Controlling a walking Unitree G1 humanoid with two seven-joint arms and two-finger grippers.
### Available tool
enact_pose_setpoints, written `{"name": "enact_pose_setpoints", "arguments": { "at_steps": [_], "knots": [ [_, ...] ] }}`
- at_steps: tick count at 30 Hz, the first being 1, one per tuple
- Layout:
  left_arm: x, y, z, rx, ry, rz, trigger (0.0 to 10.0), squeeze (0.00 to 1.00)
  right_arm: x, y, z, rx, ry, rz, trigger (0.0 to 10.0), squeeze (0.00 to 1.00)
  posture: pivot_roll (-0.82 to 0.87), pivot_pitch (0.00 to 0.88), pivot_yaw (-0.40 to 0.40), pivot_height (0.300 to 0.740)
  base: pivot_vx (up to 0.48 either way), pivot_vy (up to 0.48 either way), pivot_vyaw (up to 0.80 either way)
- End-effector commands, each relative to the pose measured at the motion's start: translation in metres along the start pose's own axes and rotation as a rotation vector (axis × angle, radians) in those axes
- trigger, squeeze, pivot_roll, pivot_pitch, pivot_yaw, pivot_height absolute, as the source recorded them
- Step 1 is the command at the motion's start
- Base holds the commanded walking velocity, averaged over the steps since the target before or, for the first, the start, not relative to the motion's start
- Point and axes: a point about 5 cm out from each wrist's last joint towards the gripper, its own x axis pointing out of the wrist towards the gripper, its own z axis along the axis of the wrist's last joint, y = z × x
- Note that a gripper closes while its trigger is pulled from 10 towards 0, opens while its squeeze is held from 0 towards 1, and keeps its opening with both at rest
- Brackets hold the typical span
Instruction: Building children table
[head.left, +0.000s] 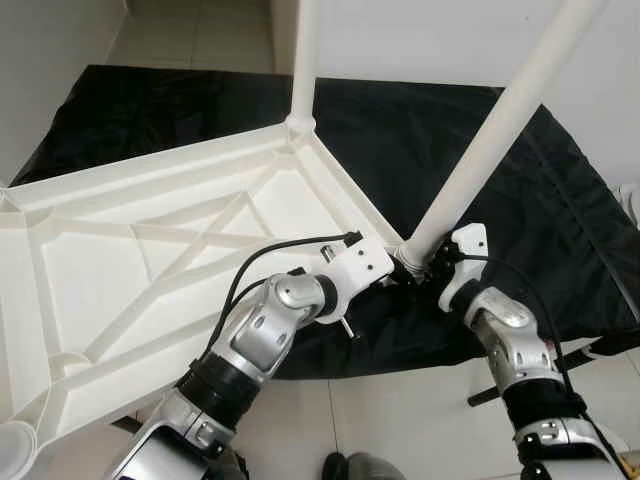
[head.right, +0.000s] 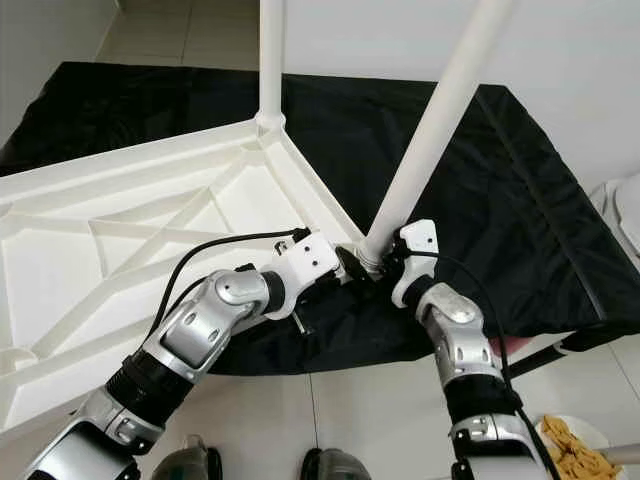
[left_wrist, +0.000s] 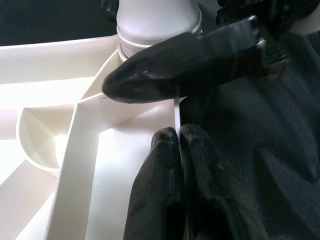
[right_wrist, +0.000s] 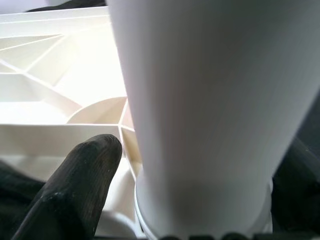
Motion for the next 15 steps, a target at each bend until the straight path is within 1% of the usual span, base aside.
{"name": "enact_pose_setpoints", "arguments": {
  "at_steps": [1, 4, 8, 9, 10, 11, 12, 13, 15],
  "knots": [
    [0.005, -0.008, 0.012, 0.023, -0.033, -0.064, 10.0, 0.00, -0.001, 0.012, -0.018, 0.039, 0.076, 0.124, 10.0, 0.00, 0.05, 0.079, -0.064, 0.740, 0.000, 0.000, 0.00],
    [0.005, -0.009, 0.013, 0.024, -0.034, -0.067, 10.0, 0.00, -0.005, 0.008, -0.020, 0.047, 0.095, 0.149, 10.0, 0.00, 0.05, 0.079, -0.063, 0.740, 0.000, 0.000, 0.00],
    [0.005, -0.010, 0.013, 0.024, -0.035, -0.070, 10.0, 0.00, -0.008, 0.003, -0.023, 0.045, 0.119, 0.150, 10.0, 0.00, 0.05, 0.080, -0.061, 0.740, 0.000, 0.000, 0.00],
    [0.005, -0.010, 0.013, 0.024, -0.035, -0.072, 10.0, 0.00, -0.010, 0.001, -0.024, 0.042, 0.128, 0.157, 9.2, 0.00, 0.05, 0.081, -0.059, 0.740, 0.000, 0.000, 0.00],
    [0.005, -0.011, 0.013, 0.023, -0.034, -0.073, 10.0, 0.00, -0.011, 0.000, -0.025, 0.043, 0.135, 0.161, 4.5, 0.00, 0.05, 0.083, -0.058, 0.740, 0.000, 0.000, 0.00],
    [0.005, -0.011, 0.013, 0.023, -0.034, -0.073, 10.0, 0.00, -0.011, 0.000, -0.025, 0.043, 0.135, 0.161, 4.5, 0.00, 0.05, 0.083, -0.058, 0.740, 0.000, 0.000, 0.00],
    [0.005, -0.011, 0.013, 0.023, -0.034, -0.074, 10.0, 0.00, -0.012, -0.001, -0.026, 0.045, 0.139, 0.165, 4.1, 0.00, 0.05, 0.084, -0.057, 0.740, 0.000, 0.000, 0.00],
    [0.005, -0.011, 0.013, 0.023, -0.034, -0.074, 10.0, 0.00, -0.013, -0.002, -0.026, 0.046, 0.147, 0.168, 0.0, 0.00, 0.05, 0.084, -0.057, 0.740, 0.000, 0.000, 0.00],
    [0.005, -0.011, 0.013, 0.023, -0.034, -0.075, 10.0, 0.00, -0.013, -0.003, -0.027, 0.051, 0.150, 0.170, 0.0, 0.00, 0.05, 0.084, -0.058, 0.740, 0.000, 0.000, 0.00]
  ]
}}
